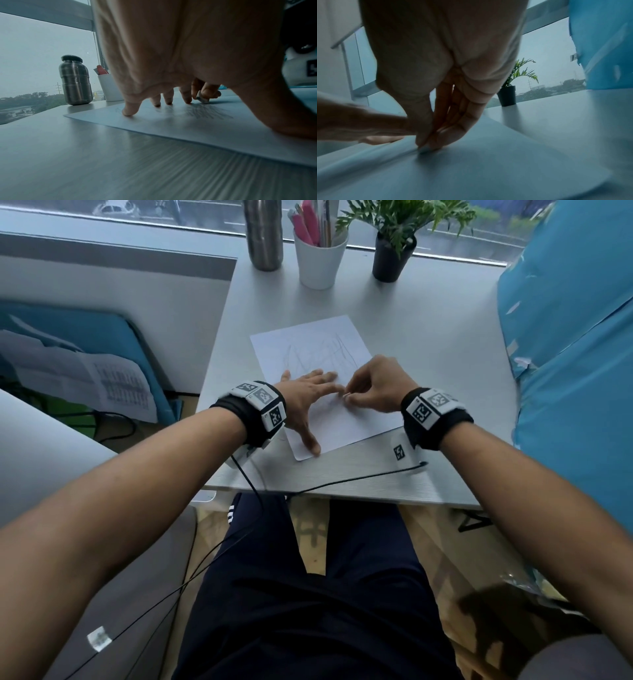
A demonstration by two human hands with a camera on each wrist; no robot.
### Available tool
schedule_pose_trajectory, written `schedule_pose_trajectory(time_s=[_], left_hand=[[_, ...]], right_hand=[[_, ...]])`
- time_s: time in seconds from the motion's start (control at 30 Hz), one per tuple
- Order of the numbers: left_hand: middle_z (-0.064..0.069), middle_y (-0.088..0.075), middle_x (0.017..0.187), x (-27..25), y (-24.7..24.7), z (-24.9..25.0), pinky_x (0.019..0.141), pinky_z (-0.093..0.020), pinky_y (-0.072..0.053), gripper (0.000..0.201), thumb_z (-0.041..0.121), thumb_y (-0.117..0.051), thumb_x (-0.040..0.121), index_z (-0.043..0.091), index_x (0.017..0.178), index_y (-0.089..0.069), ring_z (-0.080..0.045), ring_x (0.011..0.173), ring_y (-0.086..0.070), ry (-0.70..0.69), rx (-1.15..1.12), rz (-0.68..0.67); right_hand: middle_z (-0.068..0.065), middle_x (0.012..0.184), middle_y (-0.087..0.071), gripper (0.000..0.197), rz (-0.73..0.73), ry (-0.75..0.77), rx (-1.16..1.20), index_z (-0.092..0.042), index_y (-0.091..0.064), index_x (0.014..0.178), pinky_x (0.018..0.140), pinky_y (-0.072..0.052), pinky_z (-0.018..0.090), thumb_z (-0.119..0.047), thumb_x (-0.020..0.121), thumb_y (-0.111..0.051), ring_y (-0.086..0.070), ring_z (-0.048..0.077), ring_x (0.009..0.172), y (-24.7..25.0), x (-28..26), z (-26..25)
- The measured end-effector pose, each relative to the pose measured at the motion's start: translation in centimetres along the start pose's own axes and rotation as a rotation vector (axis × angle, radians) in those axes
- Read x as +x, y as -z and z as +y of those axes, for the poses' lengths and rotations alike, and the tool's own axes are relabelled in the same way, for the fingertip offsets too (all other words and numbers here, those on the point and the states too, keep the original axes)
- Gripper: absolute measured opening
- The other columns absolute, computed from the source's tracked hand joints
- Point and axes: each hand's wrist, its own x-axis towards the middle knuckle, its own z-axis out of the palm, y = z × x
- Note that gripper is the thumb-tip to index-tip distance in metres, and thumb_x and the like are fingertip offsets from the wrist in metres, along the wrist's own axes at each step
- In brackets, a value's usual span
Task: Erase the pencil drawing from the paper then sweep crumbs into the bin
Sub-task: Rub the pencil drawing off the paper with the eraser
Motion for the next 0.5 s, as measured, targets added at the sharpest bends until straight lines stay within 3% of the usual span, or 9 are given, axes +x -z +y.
schedule_pose_trajectory(time_s=[0.2, 0.37, 0.5], left_hand=[[0.011, 0.009, 0.163, -0.1, -0.6, 0.3, 0.113, -0.068, 0.002, 0.138, 0.069, -0.086, 0.042, 0.040, 0.154, -0.010, -0.014, 0.150, 0.010, 0.039, -0.007, 0.038], [0.010, 0.013, 0.163, -0.2, -0.6, 0.5, 0.112, -0.070, 0.002, 0.139, 0.070, -0.085, 0.043, 0.041, 0.154, -0.006, -0.014, 0.149, 0.013, 0.032, -0.003, 0.036], [0.010, 0.011, 0.163, -0.4, -0.6, 0.6, 0.112, -0.070, 0.002, 0.137, 0.066, -0.087, 0.044, 0.041, 0.154, -0.009, -0.014, 0.149, 0.013, 0.036, -0.023, 0.028]], right_hand=[[0.002, 0.077, -0.074, 0.010, 0.102, -0.040, 0.013, -0.012, -0.078, 0.083, 0.073, -0.059, 0.026, -0.015, 0.074, -0.077, -0.069, 0.011, 0.070, -1.4, -0.8, -0.7], [-0.002, 0.082, -0.073, 0.009, -0.086, 0.112, 0.003, -0.014, -0.078, 0.084, 0.074, -0.056, 0.021, -0.017, 0.075, -0.076, -0.068, 0.010, 0.073, -3.1, -2.8, -2.8], [0.003, 0.077, -0.075, 0.013, 0.154, -0.075, 0.021, -0.011, -0.079, 0.081, 0.077, -0.057, 0.031, -0.019, 0.072, -0.075, -0.070, 0.015, 0.072, -0.8, -0.5, -0.7]])
